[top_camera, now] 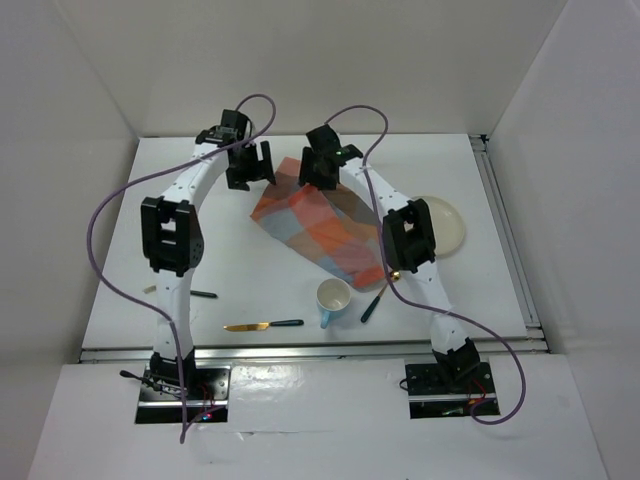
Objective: Set the dinner table for one person
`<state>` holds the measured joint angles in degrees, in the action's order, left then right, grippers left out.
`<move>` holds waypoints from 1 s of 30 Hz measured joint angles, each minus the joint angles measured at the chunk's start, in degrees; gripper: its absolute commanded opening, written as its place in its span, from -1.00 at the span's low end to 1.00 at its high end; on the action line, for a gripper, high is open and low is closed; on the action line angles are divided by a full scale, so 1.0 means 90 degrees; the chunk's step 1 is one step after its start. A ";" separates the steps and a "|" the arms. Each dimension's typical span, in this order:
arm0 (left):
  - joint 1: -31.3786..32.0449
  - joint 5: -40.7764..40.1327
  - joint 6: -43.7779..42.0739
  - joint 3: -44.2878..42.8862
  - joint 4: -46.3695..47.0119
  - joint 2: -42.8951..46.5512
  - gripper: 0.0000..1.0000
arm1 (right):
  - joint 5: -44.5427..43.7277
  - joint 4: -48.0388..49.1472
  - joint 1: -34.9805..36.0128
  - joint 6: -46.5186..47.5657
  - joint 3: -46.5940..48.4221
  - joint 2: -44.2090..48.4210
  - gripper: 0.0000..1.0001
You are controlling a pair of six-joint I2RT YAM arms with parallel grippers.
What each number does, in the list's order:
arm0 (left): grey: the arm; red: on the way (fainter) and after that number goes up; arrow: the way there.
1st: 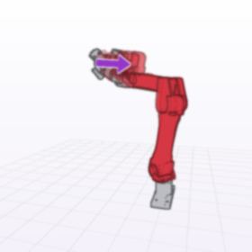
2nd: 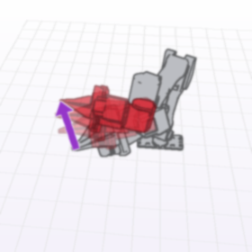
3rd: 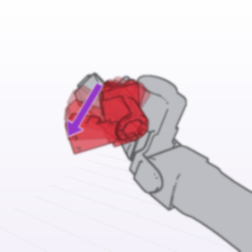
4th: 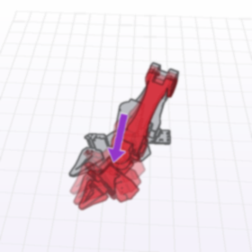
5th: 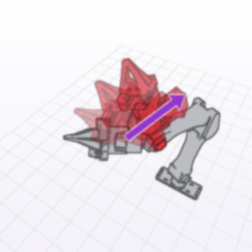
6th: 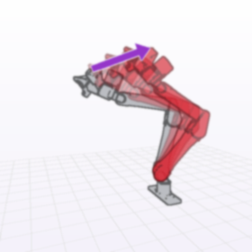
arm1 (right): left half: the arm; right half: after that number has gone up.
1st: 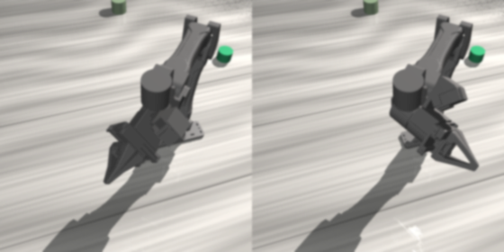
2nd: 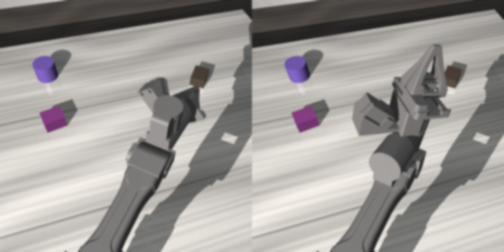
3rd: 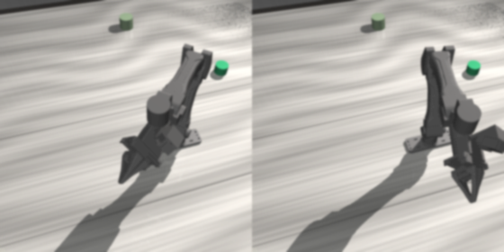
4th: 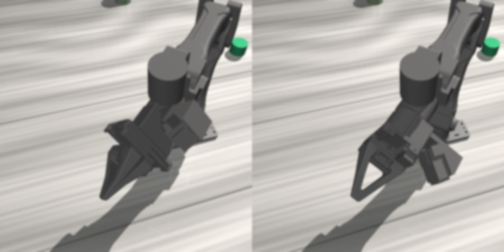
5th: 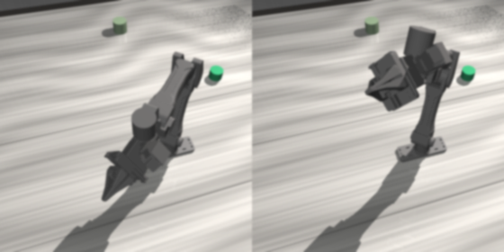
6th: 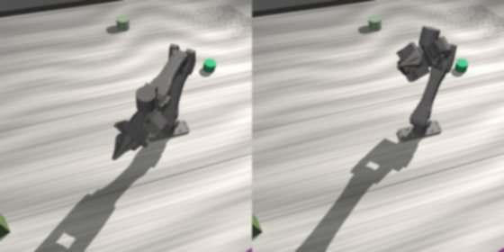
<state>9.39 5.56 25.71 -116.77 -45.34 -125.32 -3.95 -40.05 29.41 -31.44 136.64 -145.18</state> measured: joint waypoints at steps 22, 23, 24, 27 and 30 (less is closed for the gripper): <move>-0.0148 0.1418 0.0733 -0.2251 0.0563 -0.2676 -0.12 | -0.0729 0.0185 0.0107 0.0981 0.0151 -0.0413 0.55; -0.0148 0.1486 0.0755 -0.2227 0.0612 -0.2696 -0.48 | -0.0714 0.0216 0.0114 0.0981 0.0151 -0.0413 0.55; -0.0148 0.1571 0.0833 -0.2203 0.0656 -0.2722 -0.65 | -0.0697 0.0267 0.0124 0.0981 0.0151 -0.0413 0.52; -0.0168 0.1819 0.0940 -0.2106 0.0763 -0.2754 -1.00 | -0.0534 0.0430 0.0138 0.1003 0.0170 -0.0425 -0.10; -0.0221 0.2057 0.1049 -0.1982 0.0937 -0.2749 -1.00 | -0.0466 0.0510 0.0141 0.0986 0.0221 -0.0457 -0.81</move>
<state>7.40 24.08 35.16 -134.61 -36.91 -150.06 -8.14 -35.46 30.68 -22.57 138.63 -149.29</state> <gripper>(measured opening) 0.044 0.248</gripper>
